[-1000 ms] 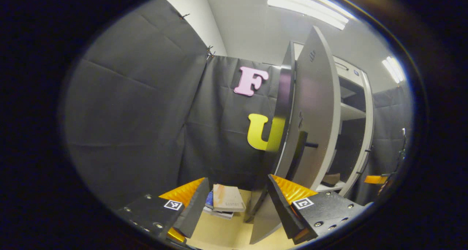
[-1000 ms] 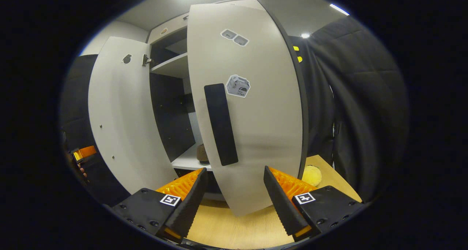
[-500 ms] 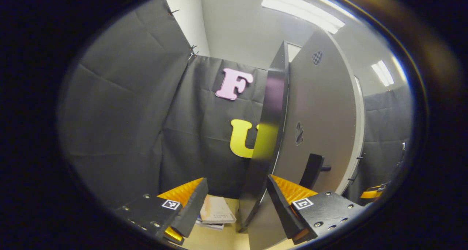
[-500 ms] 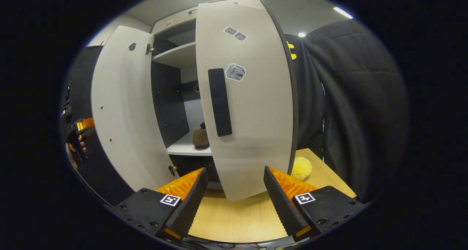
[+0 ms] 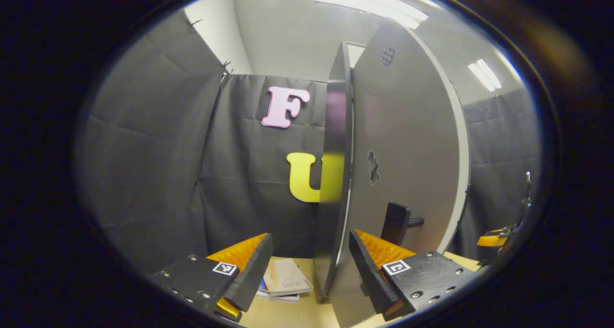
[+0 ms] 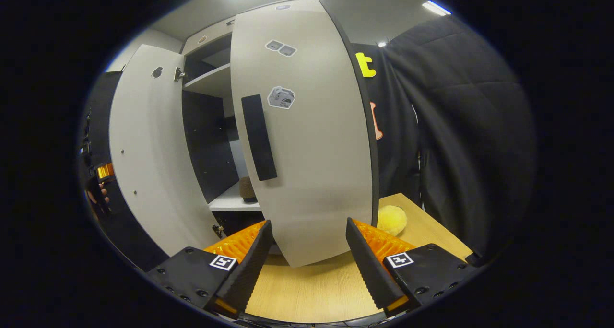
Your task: Grab one shoe with the right hand and put it into the shoe cabinet, grab the other shoe with the left hand and put it into the shoe cabinet; then close the right door with the right hand and the left door with the left hand.
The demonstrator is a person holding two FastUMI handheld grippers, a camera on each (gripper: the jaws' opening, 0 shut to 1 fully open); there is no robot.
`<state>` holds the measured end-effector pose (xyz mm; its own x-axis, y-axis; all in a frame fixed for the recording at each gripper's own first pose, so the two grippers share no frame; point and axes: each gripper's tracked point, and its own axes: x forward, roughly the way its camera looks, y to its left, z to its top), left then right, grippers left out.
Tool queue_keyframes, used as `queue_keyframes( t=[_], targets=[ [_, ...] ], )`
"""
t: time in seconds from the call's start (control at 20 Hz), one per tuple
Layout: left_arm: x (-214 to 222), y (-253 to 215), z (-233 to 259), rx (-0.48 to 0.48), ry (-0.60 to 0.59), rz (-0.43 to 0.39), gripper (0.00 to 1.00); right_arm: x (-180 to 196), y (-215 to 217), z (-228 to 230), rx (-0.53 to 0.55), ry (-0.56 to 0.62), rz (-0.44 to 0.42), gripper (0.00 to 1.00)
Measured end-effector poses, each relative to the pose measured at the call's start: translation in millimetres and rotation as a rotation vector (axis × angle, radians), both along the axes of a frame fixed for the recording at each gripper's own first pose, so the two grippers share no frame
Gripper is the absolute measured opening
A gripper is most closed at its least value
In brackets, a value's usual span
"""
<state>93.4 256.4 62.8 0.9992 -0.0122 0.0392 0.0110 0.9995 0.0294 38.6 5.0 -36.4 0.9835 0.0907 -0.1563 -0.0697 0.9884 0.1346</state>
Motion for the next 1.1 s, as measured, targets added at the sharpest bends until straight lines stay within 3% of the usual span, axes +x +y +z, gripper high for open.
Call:
queue_keyframes(
  t=[0.05,0.15,0.25,0.35,0.45,0.5,0.6,0.65,0.7,0.8,1.1],
  targets=[
    [0,-6,1,0.022,0.007,-0.001,0.89,4,-6,0,-0.007,-0.005,0.006,0.98],
    [4,-22,-1,0.023,0.025,-0.012,0.93,12,-16,-1,-0.004,0.014,0.025,0.97],
    [5,-46,-3,-0.008,0.032,-0.021,0.99,19,-22,2,0.004,0.009,0.045,0.98],
    [7,-65,-13,-0.063,0.056,-0.014,0.99,24,-34,4,-0.007,0.004,0.049,0.98],
    [11,-78,-12,-0.099,0.048,0.003,0.89,28,-41,7,-0.003,-0.003,0.053,0.98],
    [14,-87,-13,-0.105,0.045,0.006,0.99,30,-45,9,0.004,-0.005,0.059,0.98],
    [21,-106,-19,-0.112,0.059,-0.003,0.95,31,-50,9,0.013,0.004,0.084,0.98],
    [24,-119,-22,-0.107,0.067,-0.017,0.99,32,-52,9,0.010,0.004,0.093,0.98],
    [27,-133,-25,-0.102,0.074,-0.032,0.94,34,-56,10,0.006,0.003,0.099,0.98],
    [36,-164,-29,-0.089,0.089,-0.064,0.94,33,-64,10,-0.001,0.003,0.106,0.98],
    [39,-200,-33,-0.021,0.080,-0.015,0.99,25,-98,18,-0.006,-0.019,0.067,0.97]
  ],
)
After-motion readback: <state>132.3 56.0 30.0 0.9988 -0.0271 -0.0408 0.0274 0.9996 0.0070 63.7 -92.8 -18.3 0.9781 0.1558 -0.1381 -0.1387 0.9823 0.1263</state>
